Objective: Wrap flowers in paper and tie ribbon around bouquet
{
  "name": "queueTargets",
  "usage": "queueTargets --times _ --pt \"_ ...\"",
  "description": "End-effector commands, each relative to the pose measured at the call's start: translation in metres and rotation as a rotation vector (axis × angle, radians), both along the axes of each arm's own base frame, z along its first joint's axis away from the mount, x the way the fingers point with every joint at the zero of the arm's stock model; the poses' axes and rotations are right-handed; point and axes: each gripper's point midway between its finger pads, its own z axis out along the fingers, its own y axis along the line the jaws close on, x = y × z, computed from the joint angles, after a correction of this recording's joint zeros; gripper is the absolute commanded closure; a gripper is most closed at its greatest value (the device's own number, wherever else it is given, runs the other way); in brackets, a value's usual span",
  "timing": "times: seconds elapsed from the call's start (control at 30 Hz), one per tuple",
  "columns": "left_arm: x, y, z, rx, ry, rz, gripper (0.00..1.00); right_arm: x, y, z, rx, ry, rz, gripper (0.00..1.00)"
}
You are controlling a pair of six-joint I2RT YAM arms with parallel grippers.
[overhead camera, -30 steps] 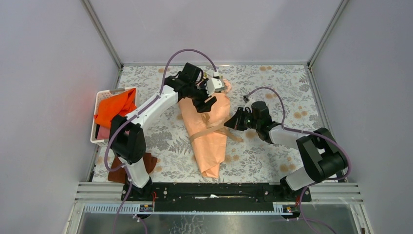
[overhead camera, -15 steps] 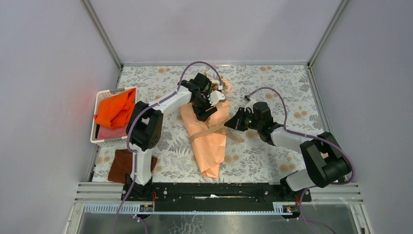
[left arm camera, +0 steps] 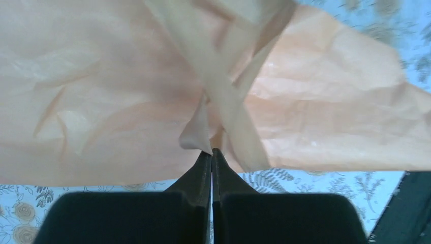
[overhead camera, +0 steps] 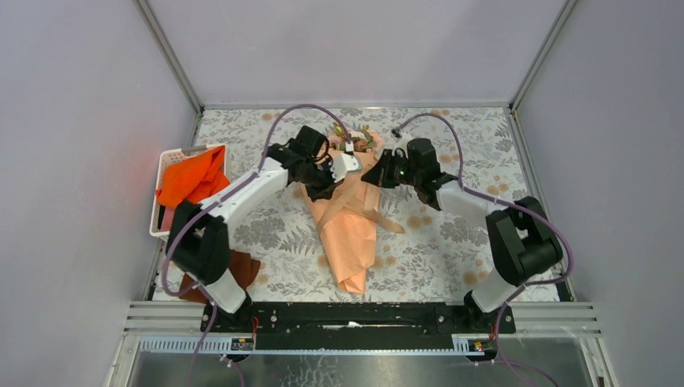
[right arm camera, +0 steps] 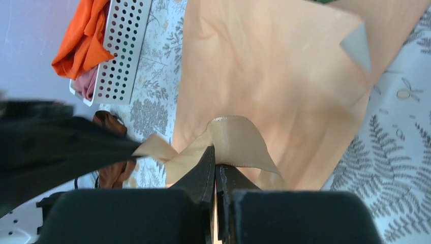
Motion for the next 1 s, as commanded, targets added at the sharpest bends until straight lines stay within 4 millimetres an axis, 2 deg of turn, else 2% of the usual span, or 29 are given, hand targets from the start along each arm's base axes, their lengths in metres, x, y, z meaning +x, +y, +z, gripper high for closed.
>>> queueTargets --times 0.0,0.1,0.17,0.23,0.3,0.4,0.5,0.6,0.73,0.83,0.9,0.97 --pt "-0.018 -0.020 0.046 -0.189 -0.057 -0.050 1.00 0.026 0.008 0.007 -0.031 -0.053 0.011 1.00" --pt "-0.032 -0.025 0.071 -0.282 -0.079 -0.062 1.00 0.033 0.016 -0.004 -0.035 -0.027 0.040 1.00" --pt "-0.033 -0.027 0.080 -0.333 -0.090 -0.019 1.00 0.034 0.022 -0.017 -0.040 0.011 0.072 1.00" --pt "-0.023 -0.029 0.090 -0.373 -0.119 0.072 1.00 0.033 0.024 -0.034 -0.056 0.052 0.087 1.00" --pt "0.002 -0.022 0.099 -0.391 -0.189 0.234 1.00 0.029 0.023 -0.051 -0.080 0.082 0.096 1.00" --pt "0.023 -0.011 0.115 -0.446 -0.222 0.394 1.00 0.021 0.022 -0.073 -0.116 0.122 0.114 1.00" --pt "0.026 -0.007 0.122 -0.514 -0.143 0.488 1.00 0.012 0.023 -0.088 -0.151 0.148 0.151 1.00" --pt "0.019 -0.010 0.133 -0.591 -0.037 0.497 0.99 0.006 0.022 -0.094 -0.169 0.154 0.174 1.00" --pt "0.005 -0.012 0.146 -0.655 0.030 0.398 0.87 0.000 0.021 -0.094 -0.180 0.153 0.195 1.00" --pt "0.006 0.002 0.144 -0.639 0.027 0.371 0.73 -0.003 0.019 -0.093 -0.193 0.148 0.201 1.00" --pt "0.016 0.015 0.142 -0.591 -0.016 0.391 0.53 -0.005 0.019 -0.092 -0.201 0.143 0.205 1.00" --pt "0.017 0.017 0.130 -0.497 -0.049 0.345 0.33 -0.007 0.019 -0.091 -0.200 0.140 0.209 1.00"
